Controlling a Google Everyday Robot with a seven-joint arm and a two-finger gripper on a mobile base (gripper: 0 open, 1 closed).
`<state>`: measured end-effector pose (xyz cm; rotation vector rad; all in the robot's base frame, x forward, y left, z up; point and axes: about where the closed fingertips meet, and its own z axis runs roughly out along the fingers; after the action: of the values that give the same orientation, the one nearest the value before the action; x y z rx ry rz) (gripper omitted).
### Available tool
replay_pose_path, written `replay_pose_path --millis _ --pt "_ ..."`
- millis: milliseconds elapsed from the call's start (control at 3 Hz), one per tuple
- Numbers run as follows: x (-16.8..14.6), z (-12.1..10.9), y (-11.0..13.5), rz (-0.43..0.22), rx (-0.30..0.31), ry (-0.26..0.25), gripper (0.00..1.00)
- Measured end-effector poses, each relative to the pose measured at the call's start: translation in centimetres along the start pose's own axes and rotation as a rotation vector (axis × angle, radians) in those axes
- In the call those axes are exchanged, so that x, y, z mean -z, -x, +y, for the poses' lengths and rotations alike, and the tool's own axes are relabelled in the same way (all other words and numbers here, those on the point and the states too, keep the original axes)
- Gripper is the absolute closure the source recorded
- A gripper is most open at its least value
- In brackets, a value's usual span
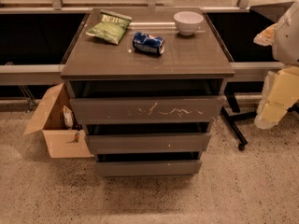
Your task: Open top drawer
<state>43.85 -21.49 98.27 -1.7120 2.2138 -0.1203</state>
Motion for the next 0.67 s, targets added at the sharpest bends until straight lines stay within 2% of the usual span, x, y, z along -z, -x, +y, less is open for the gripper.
replay_pose_path --millis 333,667 --pt "0.0 0.0 0.0 0.0 0.0 0.0 0.0" --pt "-1.4 -0.1 0.0 -0.004 0.004 0.015 0.0"
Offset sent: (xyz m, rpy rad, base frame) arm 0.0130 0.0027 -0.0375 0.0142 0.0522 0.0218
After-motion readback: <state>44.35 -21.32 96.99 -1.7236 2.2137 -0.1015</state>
